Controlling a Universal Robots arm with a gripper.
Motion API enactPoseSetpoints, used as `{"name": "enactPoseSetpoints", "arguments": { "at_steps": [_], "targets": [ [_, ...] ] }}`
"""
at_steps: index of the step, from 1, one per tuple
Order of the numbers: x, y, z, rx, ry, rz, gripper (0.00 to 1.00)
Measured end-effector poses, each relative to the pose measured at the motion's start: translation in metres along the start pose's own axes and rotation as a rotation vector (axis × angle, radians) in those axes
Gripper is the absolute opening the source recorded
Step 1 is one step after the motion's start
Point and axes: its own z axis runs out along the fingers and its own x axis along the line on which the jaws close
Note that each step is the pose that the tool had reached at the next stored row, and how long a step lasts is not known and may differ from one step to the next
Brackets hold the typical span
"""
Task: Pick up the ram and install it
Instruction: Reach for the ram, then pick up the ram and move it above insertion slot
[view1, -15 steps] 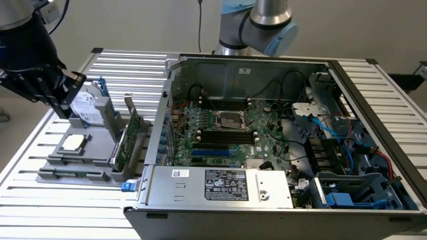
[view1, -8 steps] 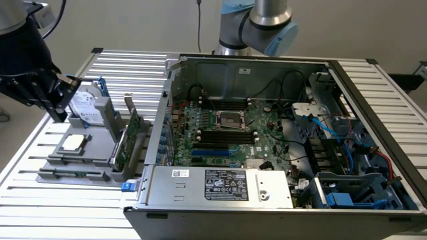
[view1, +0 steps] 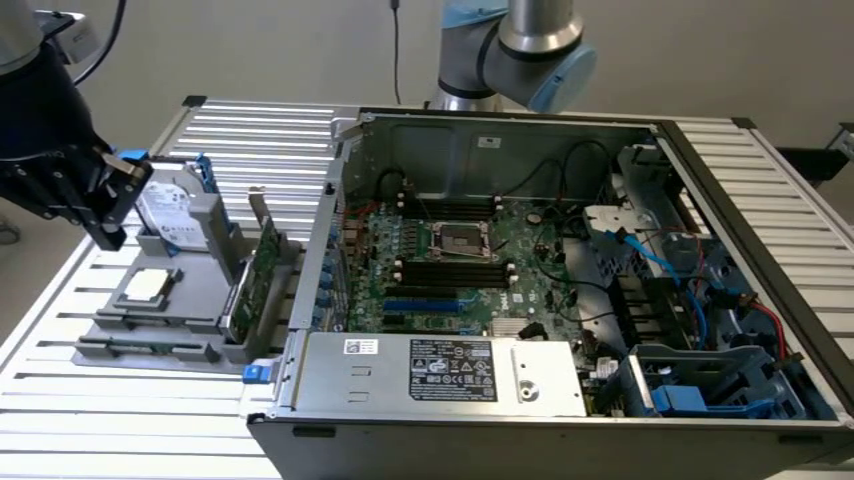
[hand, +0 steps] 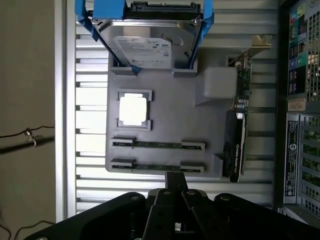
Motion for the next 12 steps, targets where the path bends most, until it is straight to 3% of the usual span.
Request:
{"name": "enactPoseSetpoints", "arguments": {
  "at_steps": [3,5,12],
  "targets": [
    [0.0022,-0.0006,0.0018,0.0003,-0.0013,-0.009,0.11],
    [0.0045,-0.0006,0.0026,0.0005,-0.0075,-0.015,0.11],
    [0.0049,-0.0006,0.0025,0.0006,-0.0073,-0.015,0.11]
  ]
}}
